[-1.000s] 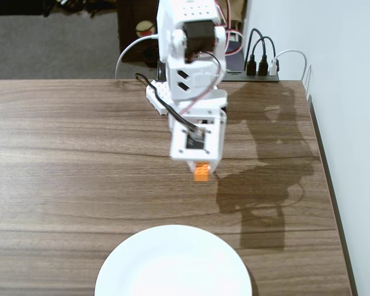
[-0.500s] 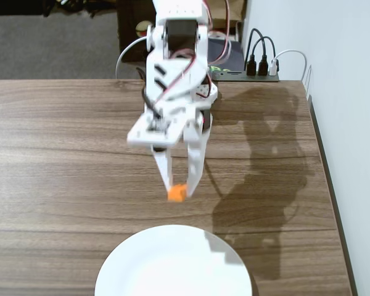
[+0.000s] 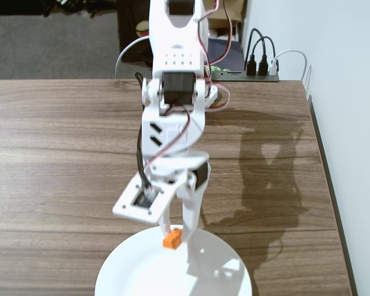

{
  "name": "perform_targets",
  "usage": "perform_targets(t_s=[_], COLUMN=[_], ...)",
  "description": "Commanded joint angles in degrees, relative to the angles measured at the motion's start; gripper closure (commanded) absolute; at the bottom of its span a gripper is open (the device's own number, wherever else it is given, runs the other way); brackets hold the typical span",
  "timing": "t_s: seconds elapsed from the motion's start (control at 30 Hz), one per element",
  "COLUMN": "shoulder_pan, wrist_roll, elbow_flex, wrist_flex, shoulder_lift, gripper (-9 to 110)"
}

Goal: Grasp a lego block and put it on the plate.

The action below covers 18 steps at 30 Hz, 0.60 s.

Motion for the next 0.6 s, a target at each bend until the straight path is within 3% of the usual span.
perform_targets(t_s=[0.0,0.57], shoulder_pan=[0.0,-1.3], wrist_roll=[1.3,5.5], elbow_flex=[-6.1,-15.8], wrist_flex=[2.5,5.4], shoulder_lift=[-3.1,-15.0], gripper=[96,93])
